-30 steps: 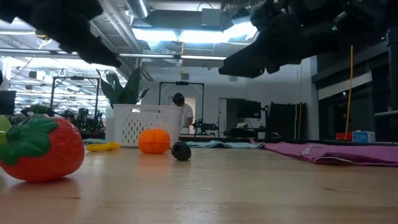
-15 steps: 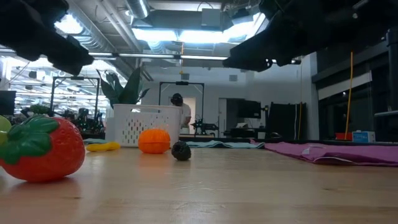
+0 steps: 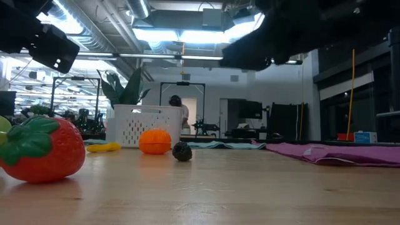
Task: Pick and placing Produce into tupperware
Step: Put the blackberry into the white basket
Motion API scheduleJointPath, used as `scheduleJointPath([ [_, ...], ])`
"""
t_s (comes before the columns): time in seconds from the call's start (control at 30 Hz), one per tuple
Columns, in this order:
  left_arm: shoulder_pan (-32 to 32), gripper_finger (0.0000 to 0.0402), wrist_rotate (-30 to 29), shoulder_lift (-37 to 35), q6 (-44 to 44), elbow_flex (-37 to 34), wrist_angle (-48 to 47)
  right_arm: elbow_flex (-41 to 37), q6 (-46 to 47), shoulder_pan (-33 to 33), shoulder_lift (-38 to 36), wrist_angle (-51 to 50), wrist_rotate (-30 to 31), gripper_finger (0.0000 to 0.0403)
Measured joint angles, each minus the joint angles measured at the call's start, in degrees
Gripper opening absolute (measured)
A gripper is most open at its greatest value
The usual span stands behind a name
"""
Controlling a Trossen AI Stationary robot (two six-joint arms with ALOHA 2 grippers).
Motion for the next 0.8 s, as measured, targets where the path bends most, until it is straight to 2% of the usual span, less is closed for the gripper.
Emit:
scheduleJointPath([
  [0.27, 0.01, 0.0193, -0.02, 0.00, 0.07, -0.02, -0.04, 6.80, -0.02, 1.22, 12.37, -1.08, -1.11, 0.0300],
  [0.47, 0.03, 0.0188, -0.02, 0.00, 0.08, -0.02, -0.08, 9.52, 5.83, 1.38, 16.81, -5.43, -1.14, 0.0300],
  [0.8, 0.03, 0.0188, -0.06, 0.00, 0.39, 0.00, -0.14, 13.30, 8.07, 1.38, 24.58, -7.35, -2.42, 0.0300],
])
